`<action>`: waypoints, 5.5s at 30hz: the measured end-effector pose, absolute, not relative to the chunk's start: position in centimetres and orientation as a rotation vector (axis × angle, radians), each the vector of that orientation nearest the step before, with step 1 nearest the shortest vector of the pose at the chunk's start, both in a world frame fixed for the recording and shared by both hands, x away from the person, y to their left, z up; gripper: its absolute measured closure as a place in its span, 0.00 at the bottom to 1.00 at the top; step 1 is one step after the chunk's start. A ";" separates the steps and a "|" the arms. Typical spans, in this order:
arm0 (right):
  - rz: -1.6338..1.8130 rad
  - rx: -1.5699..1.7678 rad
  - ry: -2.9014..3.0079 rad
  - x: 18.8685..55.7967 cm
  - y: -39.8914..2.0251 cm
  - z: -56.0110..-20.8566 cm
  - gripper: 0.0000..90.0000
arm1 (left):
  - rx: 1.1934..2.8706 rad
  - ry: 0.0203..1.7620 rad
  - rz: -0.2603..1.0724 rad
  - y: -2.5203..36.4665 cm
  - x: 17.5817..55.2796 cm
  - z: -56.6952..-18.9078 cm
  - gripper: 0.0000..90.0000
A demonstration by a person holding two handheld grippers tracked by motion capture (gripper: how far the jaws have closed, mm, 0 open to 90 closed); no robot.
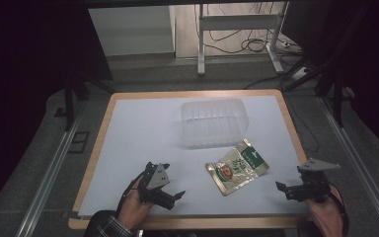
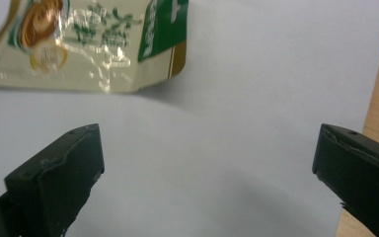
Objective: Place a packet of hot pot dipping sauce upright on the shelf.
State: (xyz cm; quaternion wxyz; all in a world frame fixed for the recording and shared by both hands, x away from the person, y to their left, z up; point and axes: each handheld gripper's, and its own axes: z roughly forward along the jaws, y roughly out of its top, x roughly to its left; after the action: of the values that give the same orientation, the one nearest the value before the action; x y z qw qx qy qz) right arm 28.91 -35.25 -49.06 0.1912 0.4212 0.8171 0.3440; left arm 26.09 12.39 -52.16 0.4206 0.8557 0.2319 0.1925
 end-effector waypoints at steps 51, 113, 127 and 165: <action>1.193 1.225 2.297 30.2 -34.9 -49.1 0.00 | 2.158 0.551 0.454 12.0 26.0 -52.3 0.00; 1.170 1.219 2.425 37.9 -30.6 -50.1 0.07 | 2.161 0.533 0.455 11.8 26.0 -52.3 0.00; 1.043 1.171 2.563 39.5 -28.3 -51.0 0.34 | 2.170 0.529 0.456 11.7 25.9 -52.4 0.00; 1.025 1.216 2.586 38.2 -26.3 -48.6 0.99 | 2.179 0.519 0.472 11.6 25.8 -52.3 0.00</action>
State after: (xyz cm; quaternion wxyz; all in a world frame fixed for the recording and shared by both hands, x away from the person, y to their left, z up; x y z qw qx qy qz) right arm 38.18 -26.32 -48.63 0.0528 0.4001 0.8506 0.3370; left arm 25.82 11.64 -52.32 0.4136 0.8666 0.2065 0.1879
